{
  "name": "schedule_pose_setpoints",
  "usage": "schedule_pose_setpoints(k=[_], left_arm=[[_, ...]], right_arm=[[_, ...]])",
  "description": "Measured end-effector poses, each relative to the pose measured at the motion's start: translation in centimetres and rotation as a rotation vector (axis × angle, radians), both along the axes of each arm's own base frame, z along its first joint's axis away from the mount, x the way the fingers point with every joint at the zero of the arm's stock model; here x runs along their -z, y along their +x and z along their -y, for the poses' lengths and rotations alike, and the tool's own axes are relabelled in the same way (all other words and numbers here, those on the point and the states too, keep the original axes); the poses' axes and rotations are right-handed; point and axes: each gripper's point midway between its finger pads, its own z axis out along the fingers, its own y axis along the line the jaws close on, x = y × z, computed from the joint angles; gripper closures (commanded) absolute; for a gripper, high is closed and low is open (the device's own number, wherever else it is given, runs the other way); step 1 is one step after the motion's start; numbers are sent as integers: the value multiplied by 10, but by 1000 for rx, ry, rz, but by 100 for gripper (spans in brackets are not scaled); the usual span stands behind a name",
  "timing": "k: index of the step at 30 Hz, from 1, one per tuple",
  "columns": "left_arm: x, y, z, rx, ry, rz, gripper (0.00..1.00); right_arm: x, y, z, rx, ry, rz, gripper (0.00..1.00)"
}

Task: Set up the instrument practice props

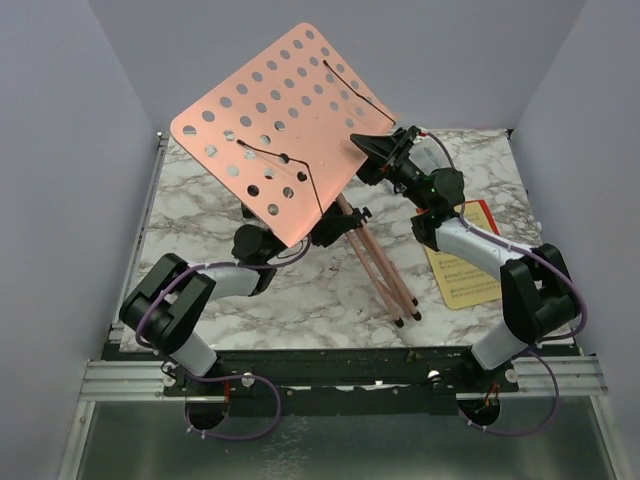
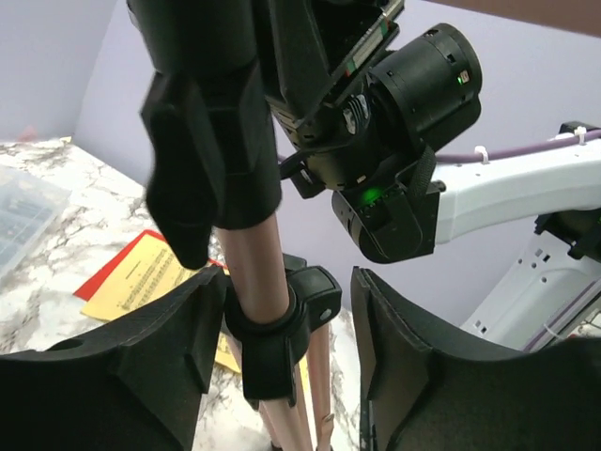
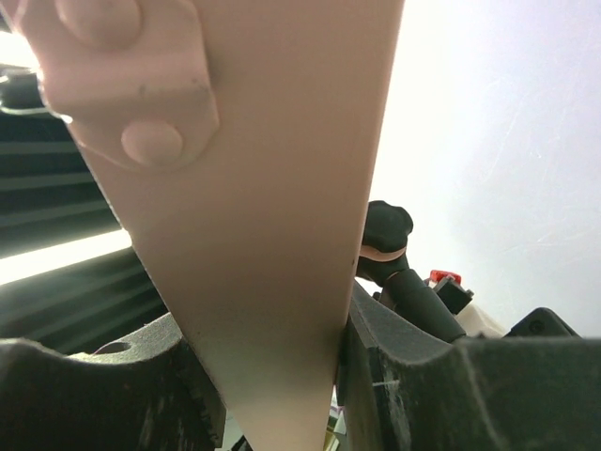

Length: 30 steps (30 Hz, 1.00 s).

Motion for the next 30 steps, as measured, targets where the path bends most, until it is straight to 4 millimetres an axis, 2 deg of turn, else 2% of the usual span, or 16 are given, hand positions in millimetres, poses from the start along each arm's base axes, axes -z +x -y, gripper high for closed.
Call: schedule_pose_setpoints(k=[5,12,18,21,26,27,30], left_arm=[[-4,10,9,-20,-22,-3,48],[-12,24,18,-32,-52,0,64],[-27,21,24,-1,-62,49,89],[-31,14,27,67,-22,83,100],[-40,-5,25,143,73,143,100],[-42,-7,24,147,85,152,100],[-52,1,7,113,138,193,100]], right_arm=[[-7,-5,2,1,4,17,99],[-10,-8,6,15,7,19,99],[-9,-16,13,35,10,15,97],[-11,-24,19,54,20,19,79],[-20,-43,27,68,33,54,41],[-24,-47,28,64,39,63,31],[-34,-62,34,52,54,96,5]])
